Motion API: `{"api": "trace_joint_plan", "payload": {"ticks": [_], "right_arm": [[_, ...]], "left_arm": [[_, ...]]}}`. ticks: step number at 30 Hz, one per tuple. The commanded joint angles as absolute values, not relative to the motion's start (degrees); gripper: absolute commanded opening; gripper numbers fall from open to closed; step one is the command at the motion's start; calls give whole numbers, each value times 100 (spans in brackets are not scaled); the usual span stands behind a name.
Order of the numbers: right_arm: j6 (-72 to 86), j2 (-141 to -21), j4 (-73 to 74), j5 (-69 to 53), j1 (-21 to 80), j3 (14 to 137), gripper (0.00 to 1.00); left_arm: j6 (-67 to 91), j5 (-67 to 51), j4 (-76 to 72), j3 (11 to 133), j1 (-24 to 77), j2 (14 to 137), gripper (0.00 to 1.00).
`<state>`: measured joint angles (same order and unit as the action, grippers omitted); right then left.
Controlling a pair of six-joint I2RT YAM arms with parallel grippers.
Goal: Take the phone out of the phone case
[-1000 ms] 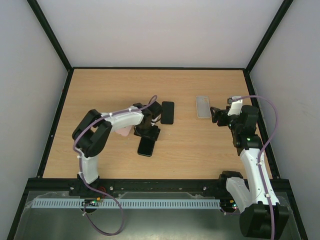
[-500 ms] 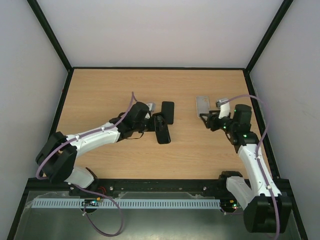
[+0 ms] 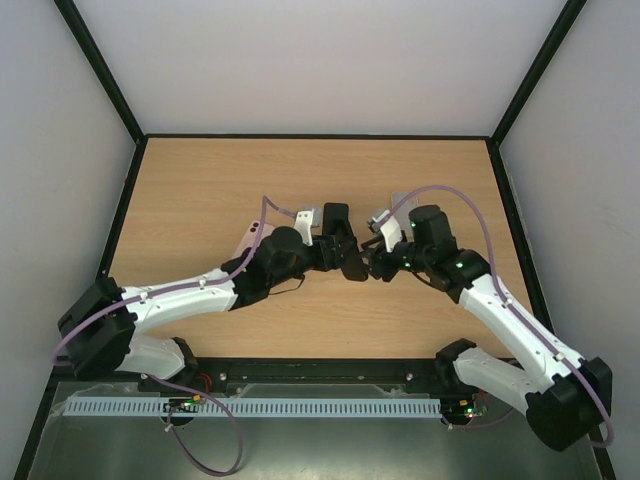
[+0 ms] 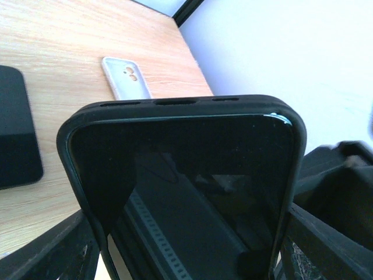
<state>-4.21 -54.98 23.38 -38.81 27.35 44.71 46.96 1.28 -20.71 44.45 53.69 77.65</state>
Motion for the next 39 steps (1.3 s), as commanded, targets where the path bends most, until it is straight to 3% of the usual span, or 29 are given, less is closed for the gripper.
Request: {"api": "trace_joint_plan", "payload": {"ticks": [1,9,12,13,14,17,18,19,23,31,39], "right_arm": [[-370,-5706,2698,-3571,3061,4597,38],[167,-5386,2298,-3422,3095,4498,4],[157,-5403,2311,-3415,3094,4439,2],[155,-5401,2298,-3421,3094,4412,2],[172,-5390,2259,-3445,3094,4378,2],[235,-5338,2174,-3660,3094,4352,2],[224,-5321,2175,-3751,3094,4382,2],[221,-5311,2191,-3802,3094,4423,2],[110,-5264,2331,-4050,3094,4605,2],[-156,-4844,2581,-4952,3094,4694,2],[-641,-4711,2993,-5926,3094,4981,2]], "left_arm": [[4591,883,-2894,4480,5621,7602,2],[4752,1933,-2828,4402,5960,7476,2],[4732,1980,-2885,4418,5998,7477,3],[4729,1983,-2876,4445,6009,7498,9],[4729,1961,-2849,4483,6017,7529,22],[4602,1916,-2762,4631,6024,7605,64],[4596,1987,-2675,4672,6030,7607,87],[4635,2085,-2565,4711,6027,7589,98],[4737,2389,-2449,4520,5975,7202,100],[4043,1609,-3525,2964,5710,5772,99],[3203,-37,-4381,1897,5695,4802,76]]}}
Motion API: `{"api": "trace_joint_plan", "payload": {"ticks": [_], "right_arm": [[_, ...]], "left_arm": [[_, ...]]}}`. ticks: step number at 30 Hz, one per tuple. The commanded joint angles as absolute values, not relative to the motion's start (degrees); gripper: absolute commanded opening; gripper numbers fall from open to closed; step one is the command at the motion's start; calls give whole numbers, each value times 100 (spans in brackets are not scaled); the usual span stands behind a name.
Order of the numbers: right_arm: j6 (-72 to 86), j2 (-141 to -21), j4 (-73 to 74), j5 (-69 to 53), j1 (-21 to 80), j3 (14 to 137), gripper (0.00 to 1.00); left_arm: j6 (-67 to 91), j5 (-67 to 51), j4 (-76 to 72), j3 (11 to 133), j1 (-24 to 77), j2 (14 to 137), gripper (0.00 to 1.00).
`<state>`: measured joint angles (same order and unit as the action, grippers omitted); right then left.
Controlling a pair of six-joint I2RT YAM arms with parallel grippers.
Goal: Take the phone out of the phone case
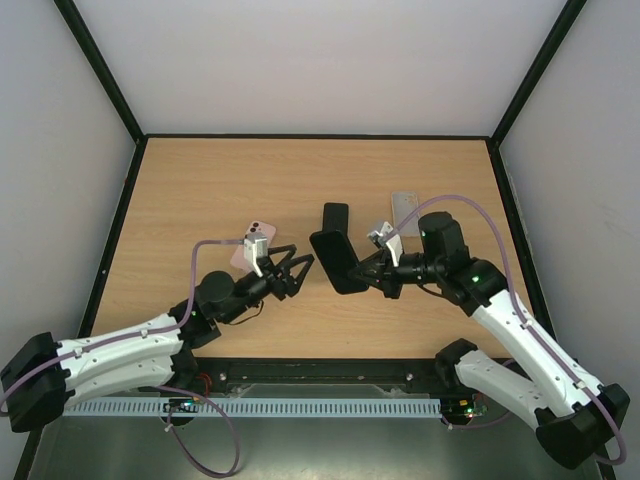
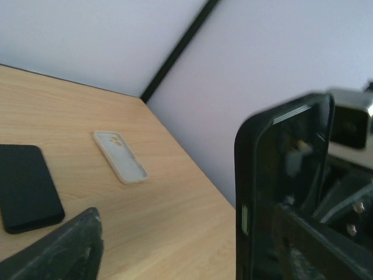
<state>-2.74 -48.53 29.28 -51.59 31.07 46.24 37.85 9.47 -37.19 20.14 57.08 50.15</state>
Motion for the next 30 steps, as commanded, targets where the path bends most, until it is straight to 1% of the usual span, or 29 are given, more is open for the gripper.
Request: {"api": "trace_joint_plan", "payload": {"ticks": [1,4,8,14,19,23,26,30], "right_arm": [[-716,-4722,3053,-5966,3094,5023,2],[-1313,-4841,3551,-5939,3094,5296,2],[-2855,-5311,5157,-5546,3094,6216,2],[-4893,-6104,7140,-4972,3100,7141,2],[-5111,-6306,7374,-4758,3118,7305,2],[-5092,-6352,7376,-4768,3120,7441,2],[-5051,-6375,7378,-4827,3122,7467,2],[-4941,-6432,7376,-4843,3129,7450,2]], "left_arm": [[3124,-210,-4291,1941,5695,4789,75],[2809,-562,-3687,2210,5694,4762,74],[2257,-569,-2365,2661,5693,4603,74],[1313,-779,-1076,3354,5702,4548,71],[690,-1426,-252,4161,5721,5113,65],[374,-1821,329,4696,5740,5697,58],[213,-2012,625,4945,5769,5996,48],[96,-2327,773,5113,5783,6182,32]]}}
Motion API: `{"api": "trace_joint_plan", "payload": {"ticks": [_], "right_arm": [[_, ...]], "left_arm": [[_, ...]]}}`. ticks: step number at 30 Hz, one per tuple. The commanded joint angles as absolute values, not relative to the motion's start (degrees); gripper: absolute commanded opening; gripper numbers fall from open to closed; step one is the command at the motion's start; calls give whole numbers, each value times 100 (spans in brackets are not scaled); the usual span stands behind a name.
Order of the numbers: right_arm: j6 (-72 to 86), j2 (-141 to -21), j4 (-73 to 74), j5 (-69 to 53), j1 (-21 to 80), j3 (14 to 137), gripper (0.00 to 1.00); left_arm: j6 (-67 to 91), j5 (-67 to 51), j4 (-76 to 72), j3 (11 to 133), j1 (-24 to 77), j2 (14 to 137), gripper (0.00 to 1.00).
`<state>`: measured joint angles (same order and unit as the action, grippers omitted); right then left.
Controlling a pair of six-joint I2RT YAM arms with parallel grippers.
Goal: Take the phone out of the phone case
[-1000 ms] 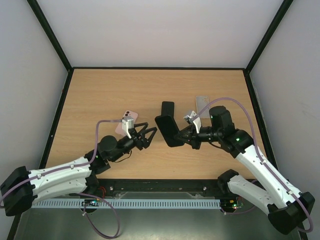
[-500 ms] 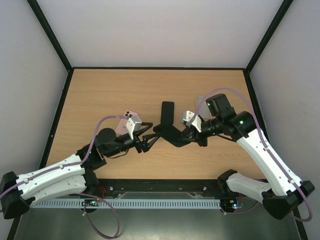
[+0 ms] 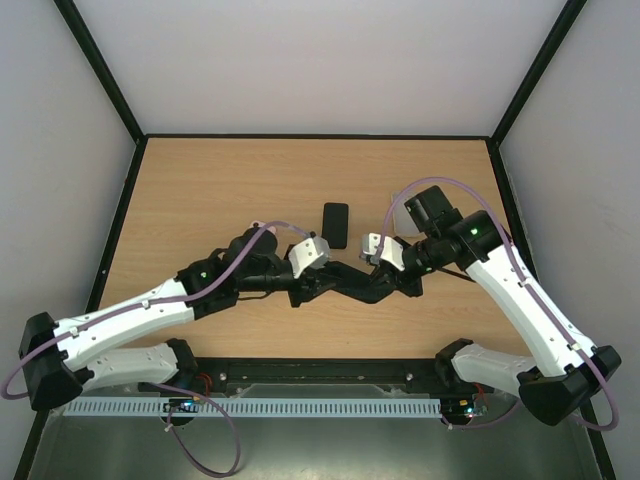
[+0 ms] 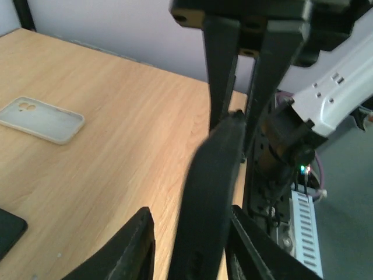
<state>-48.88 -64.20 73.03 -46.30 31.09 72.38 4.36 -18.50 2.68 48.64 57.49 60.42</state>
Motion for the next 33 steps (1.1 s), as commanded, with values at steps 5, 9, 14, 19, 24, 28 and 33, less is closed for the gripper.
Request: {"api": "trace_joint_plan", "payload": {"ticks": [5,9,14,19,24,28,33], "right_arm": [[-4935,-6476,7370,-4987,3129,7353,2],[-4274,-6530,7073,-4952,3129,7560,24],[-3517,-6729,6790,-4491,3013,8260,57],[-2264,-6529,5407,-5414,2031,8003,61],[1345,-6027,1374,-7058,808,6381,63],[5026,-5486,-2729,-6971,756,4458,75],[5781,-5264,-3713,-6854,788,3879,80]], "left_arm": [[83,-2547,987,5283,5783,6372,12],[491,-2170,542,5005,5768,6093,4],[1466,-1456,-334,4376,5480,5317,3],[2596,-313,-2000,3482,5432,4314,3],[3598,901,-4327,2466,5443,4022,3],[3778,1171,-5764,2171,5603,4494,2],[3723,1574,-7136,2159,5911,5310,2]]}}
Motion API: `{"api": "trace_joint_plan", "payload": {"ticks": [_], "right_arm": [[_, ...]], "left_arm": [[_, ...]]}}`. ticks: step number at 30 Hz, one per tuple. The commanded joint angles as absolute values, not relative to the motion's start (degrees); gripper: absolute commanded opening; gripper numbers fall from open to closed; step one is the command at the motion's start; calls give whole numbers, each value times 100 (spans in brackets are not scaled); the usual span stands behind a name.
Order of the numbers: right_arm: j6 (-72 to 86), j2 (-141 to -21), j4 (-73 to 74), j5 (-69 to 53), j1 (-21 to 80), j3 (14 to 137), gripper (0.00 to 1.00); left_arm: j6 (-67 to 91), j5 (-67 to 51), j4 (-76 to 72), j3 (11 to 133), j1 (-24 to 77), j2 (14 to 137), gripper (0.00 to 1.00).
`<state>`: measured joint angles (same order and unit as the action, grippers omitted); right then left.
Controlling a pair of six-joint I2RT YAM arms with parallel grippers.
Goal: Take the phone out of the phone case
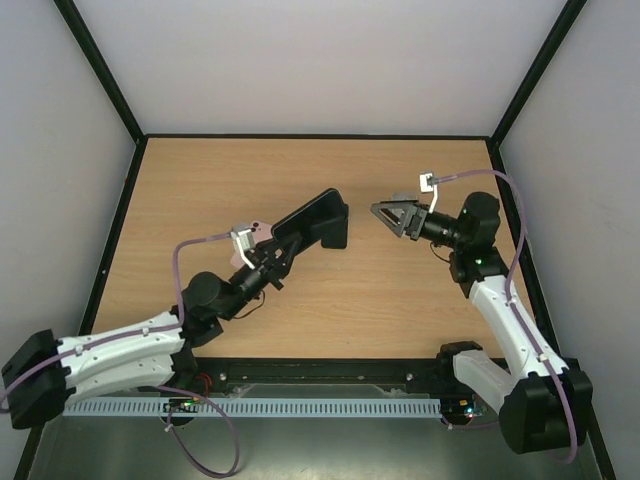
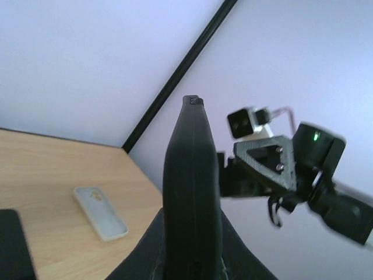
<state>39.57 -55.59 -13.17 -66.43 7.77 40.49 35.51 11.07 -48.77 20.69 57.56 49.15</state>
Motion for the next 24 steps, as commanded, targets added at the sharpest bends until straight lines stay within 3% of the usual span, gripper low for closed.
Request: {"api": "trace_joint_plan", "payload": {"ticks": [1,9,24], "right_arm": [[5796,-5245,-3695,-6851,787,3842,80],[7167,-5093,-5161,-6693,846,3400,75],[6965,-4926,-4663,-6417,1104,3369,64]], "left_arm": [[3739,1534,-7339,2211,5912,5488,2],[4277,1315,-8708,2636,5952,6739,3],[4949,921,-9179,3182,6071,7764,2]]}}
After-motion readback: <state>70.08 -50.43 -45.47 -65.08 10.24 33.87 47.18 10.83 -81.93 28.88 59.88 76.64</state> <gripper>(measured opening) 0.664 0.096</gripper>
